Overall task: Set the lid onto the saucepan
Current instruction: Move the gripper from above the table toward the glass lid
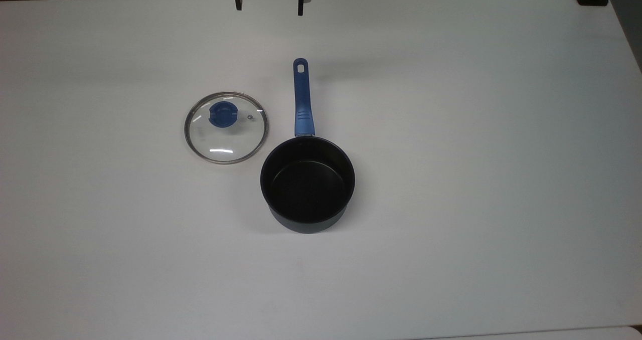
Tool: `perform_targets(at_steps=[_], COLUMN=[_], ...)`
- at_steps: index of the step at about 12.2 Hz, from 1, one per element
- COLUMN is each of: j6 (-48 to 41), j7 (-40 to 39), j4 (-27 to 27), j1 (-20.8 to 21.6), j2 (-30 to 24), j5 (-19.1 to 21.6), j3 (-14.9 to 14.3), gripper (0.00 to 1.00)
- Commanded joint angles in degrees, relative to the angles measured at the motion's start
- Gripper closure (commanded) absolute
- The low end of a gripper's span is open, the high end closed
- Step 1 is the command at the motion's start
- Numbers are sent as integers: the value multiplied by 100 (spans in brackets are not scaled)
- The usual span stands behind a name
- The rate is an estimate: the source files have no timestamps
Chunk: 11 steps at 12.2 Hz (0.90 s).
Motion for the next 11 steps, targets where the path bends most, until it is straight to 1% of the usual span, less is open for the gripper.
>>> perform_targets(at_steps=[1,7,8,9,10,11], j6=[-152,-144,-118,-82,-65,136], j7=[78,43,-122,-628,-1208,-1736], j4=[-20,-20,-20,-38,-81,-177], j1=[21,-6,-24,-137,-329,-566], j2=[-70,-53,-27,17,96,149], j5=[-90,-90,-90,-90,-81,-46], j3=[-33,-42,-77,-86,-77,-77], gripper=[0,0,0,0,0,0])
